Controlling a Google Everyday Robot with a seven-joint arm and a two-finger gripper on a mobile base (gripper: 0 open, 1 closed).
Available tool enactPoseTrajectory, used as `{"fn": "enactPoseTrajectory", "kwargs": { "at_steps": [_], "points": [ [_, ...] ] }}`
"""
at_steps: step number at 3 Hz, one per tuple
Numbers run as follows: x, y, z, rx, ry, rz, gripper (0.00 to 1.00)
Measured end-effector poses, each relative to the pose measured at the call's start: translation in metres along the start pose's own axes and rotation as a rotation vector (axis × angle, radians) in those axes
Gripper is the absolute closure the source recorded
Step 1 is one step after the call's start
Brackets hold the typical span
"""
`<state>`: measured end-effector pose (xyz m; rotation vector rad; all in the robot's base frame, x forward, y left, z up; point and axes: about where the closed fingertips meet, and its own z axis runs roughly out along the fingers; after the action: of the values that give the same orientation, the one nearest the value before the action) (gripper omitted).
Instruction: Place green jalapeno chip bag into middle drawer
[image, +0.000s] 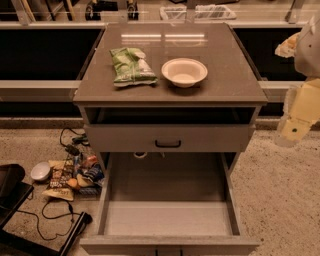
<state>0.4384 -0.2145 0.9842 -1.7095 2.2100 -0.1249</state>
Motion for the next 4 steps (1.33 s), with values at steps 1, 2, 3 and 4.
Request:
{"fn": "enactPoseTrajectory", "kwargs": {
  "at_steps": [1,2,3,4],
  "points": [
    [0.0,0.0,0.0,0.0,0.0,0.0,0.0],
    [-0.031,-0.028,0.022,-0.032,-0.085,-0.019,0.0],
    [-0.096,-0.073,0.068,-0.104,-0.223,-0.044,0.0],
    [-0.137,-0.097,0.089,-0.108,-0.34,-0.043,0.0]
  ]
}}
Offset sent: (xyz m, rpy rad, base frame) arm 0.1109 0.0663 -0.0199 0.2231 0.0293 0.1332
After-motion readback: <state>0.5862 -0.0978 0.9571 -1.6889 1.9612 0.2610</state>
